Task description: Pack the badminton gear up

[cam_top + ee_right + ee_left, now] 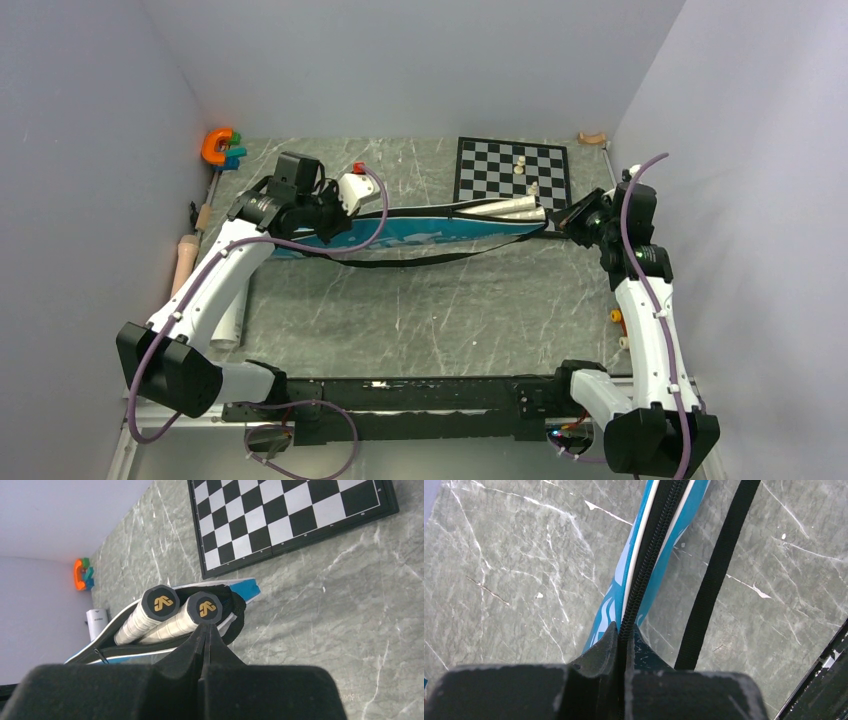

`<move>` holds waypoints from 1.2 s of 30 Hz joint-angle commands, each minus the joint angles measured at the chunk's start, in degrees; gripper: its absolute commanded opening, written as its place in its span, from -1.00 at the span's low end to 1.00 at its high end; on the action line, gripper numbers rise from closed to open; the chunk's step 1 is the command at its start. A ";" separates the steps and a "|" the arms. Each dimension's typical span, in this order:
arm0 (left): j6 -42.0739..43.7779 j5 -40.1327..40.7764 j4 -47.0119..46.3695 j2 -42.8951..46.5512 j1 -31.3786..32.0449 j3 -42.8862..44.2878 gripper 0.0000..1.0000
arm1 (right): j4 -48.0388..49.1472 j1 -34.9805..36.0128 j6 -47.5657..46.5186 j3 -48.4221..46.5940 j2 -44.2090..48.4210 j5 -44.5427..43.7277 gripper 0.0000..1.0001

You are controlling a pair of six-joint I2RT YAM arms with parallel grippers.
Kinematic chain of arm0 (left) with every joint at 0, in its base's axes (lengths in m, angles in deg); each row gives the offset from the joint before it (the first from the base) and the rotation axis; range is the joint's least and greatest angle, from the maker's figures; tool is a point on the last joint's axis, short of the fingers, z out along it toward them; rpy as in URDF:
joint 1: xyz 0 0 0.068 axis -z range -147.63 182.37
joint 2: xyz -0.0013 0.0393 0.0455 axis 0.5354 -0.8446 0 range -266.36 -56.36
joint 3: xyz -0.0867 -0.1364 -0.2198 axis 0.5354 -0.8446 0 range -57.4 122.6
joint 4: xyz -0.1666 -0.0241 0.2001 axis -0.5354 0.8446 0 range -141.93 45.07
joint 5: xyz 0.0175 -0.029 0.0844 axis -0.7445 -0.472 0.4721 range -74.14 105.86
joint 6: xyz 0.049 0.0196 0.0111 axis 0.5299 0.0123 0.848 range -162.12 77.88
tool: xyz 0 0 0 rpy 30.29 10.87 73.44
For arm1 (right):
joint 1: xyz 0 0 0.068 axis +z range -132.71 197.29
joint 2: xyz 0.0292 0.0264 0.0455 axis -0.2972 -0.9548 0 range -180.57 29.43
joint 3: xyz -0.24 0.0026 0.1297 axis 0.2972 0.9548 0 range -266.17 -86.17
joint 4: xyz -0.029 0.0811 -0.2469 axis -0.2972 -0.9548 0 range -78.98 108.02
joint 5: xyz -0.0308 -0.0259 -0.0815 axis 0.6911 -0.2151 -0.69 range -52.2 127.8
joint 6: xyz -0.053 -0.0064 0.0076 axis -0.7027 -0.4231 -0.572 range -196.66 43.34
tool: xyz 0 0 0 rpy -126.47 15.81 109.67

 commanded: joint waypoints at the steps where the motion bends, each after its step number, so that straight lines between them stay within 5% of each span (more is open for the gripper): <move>1: -1.62 -4.18 -6.87 0.86 0.07 3.42 -1.00 | 3.23 -0.08 -0.74 0.86 0.16 1.32 -1.00; 12: -0.92 -5.22 -6.36 1.04 0.42 2.95 -1.00 | 2.50 -0.08 -2.68 -2.89 -0.73 -3.79 -1.00; 24: -1.37 -5.55 -6.71 1.52 0.77 2.03 -1.00 | 6.20 0.37 -0.79 -0.13 -2.58 1.36 -1.00; 36: -1.56 -4.85 -7.00 1.00 2.60 2.88 -1.00 | 6.53 10.18 0.52 3.37 -3.08 -4.06 -1.00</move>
